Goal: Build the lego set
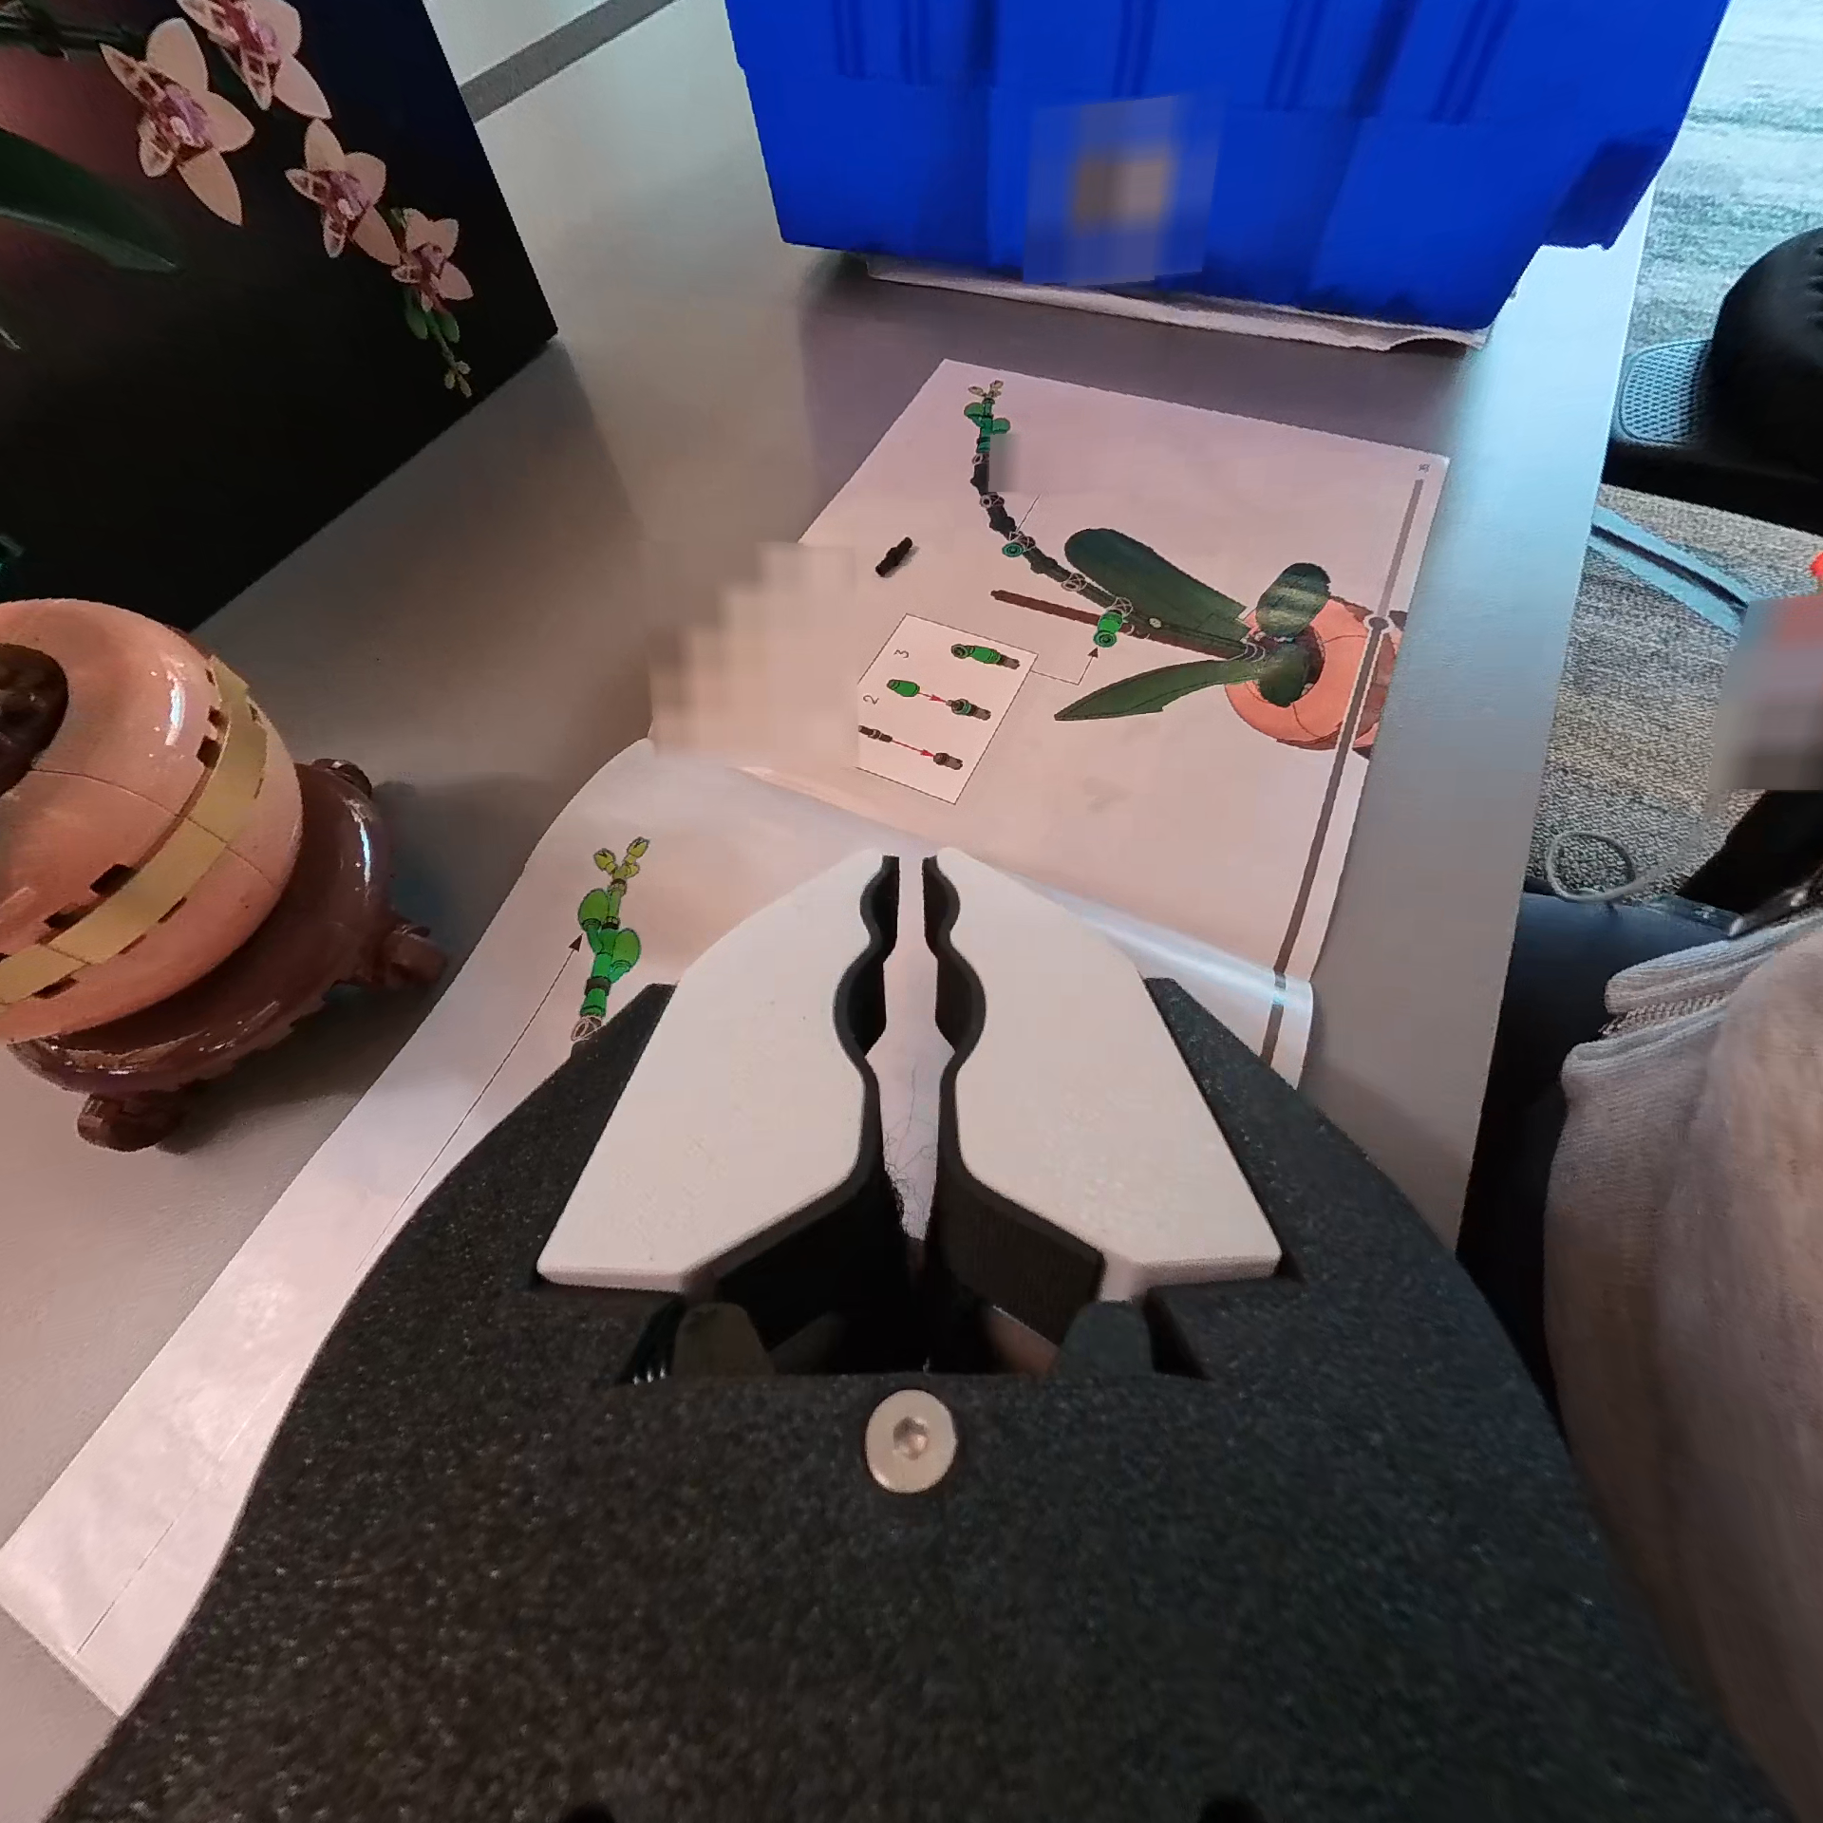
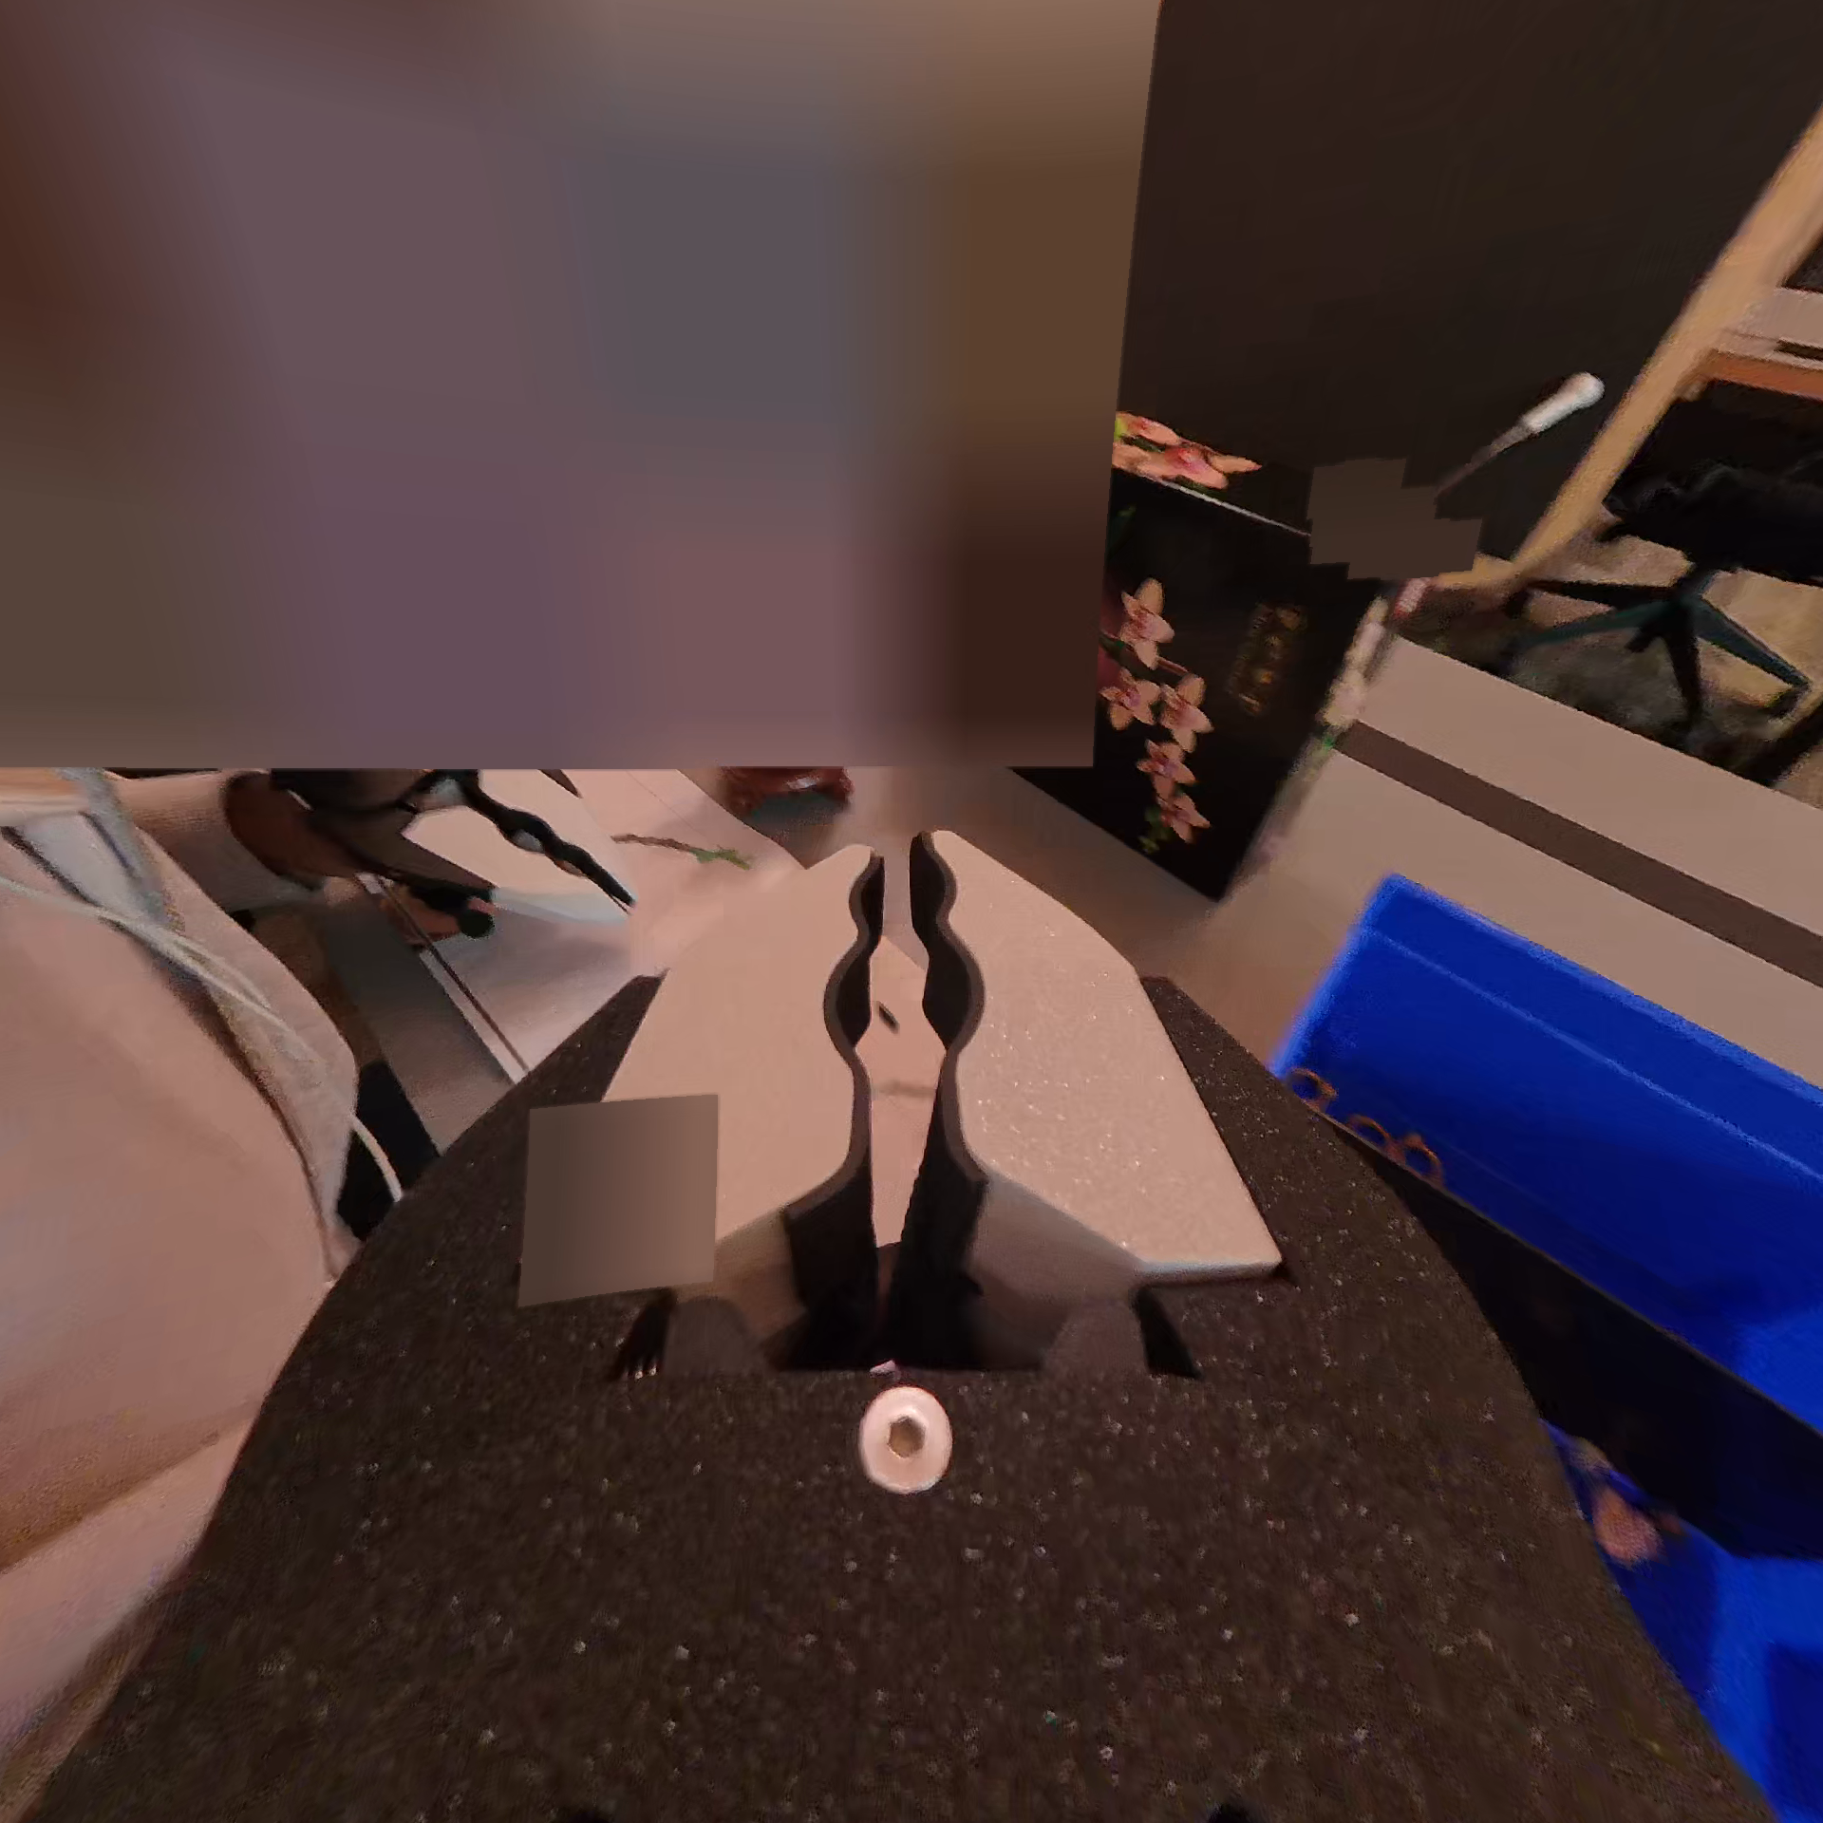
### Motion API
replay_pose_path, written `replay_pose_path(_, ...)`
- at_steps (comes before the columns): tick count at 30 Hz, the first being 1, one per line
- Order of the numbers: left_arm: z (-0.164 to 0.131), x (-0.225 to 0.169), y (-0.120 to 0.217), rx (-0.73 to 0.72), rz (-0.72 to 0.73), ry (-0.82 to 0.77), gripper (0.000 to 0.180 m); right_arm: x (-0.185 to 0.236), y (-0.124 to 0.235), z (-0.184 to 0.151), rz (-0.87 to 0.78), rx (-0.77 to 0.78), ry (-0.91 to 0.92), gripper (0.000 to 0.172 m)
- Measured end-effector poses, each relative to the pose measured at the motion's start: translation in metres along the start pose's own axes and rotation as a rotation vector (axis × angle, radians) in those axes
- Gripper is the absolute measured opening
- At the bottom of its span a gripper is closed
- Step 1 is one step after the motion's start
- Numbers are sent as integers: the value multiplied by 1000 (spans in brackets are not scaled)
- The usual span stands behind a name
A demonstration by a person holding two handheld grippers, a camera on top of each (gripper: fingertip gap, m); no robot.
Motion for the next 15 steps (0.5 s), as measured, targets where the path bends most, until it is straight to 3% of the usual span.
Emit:
replay_pose_path(5, -1, 2, -2, 13, 13, 15, 3, -33, 35, -38, -15, 235, 21, 7)
replay_pose_path(9, -3, 2, -4, 40, 15, 4, 3, -72, 61, -84, 35, 505, 14, 19)
replay_pose_path(15, -8, -4, -8, 83, 22, -62, 3, -117, 52, -140, 138, 848, 135, 23)
Point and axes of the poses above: each gripper's, where its closed fingertips meet, y back along the fingers, z out of its top, x = y × z across the jaws, the point moved 3 cm from there along y, back along the fingers, and after that the axes turned 12 degrees about y, right-handed, at the moved point
